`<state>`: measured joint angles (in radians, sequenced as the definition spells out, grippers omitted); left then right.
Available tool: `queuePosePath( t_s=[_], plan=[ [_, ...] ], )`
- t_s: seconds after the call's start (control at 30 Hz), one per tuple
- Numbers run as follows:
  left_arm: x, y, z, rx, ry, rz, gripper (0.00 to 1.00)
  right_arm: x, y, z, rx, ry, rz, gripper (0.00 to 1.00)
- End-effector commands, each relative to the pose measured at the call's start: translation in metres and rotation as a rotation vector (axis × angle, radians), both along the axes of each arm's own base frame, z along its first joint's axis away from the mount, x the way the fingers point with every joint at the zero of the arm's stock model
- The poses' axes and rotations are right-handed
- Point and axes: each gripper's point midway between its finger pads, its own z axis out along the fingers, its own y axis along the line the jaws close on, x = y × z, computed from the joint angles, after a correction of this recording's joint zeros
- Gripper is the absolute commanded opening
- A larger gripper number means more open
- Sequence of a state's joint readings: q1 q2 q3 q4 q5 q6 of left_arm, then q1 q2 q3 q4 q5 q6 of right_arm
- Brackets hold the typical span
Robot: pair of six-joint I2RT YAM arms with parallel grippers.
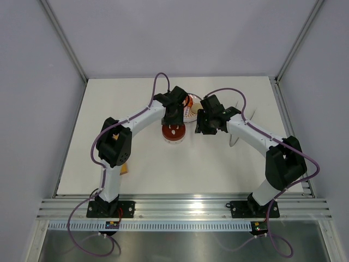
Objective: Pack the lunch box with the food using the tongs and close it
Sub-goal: Screw the box lid onto the packing box.
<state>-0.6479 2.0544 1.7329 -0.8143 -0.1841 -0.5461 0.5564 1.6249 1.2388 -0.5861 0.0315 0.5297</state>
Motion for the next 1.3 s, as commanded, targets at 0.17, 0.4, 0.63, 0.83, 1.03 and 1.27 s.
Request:
queuePosePath(
  t_s=[0.17, 0.4, 0.63, 0.83, 1.03, 1.27],
  plan=[
    [0.014, -0.002, 0.024, -0.011, -0.084, -0.001, 0.47, 0.002, 0.010, 0.000, 0.034, -0.006, 0.013, 0.49],
    [0.006, 0.004, 0.036, -0.039, -0.145, -0.014, 0.46, 0.003, 0.012, 0.000, 0.039, -0.006, 0.012, 0.49],
    [-0.004, 0.007, 0.037, -0.097, -0.229, -0.025, 0.47, 0.005, 0.014, -0.001, 0.038, -0.003, 0.011, 0.48],
    [-0.009, 0.007, 0.044, -0.113, -0.290, -0.039, 0.48, 0.006, 0.014, -0.001, 0.040, -0.002, 0.009, 0.48],
    [-0.013, 0.005, 0.051, -0.127, -0.338, -0.059, 0.50, 0.005, 0.014, -0.001, 0.039, -0.004, 0.009, 0.48],
    [-0.020, 0.011, 0.046, -0.124, -0.349, -0.053, 0.54, 0.006, 0.015, 0.000, 0.041, -0.005, 0.010, 0.48]
  ],
)
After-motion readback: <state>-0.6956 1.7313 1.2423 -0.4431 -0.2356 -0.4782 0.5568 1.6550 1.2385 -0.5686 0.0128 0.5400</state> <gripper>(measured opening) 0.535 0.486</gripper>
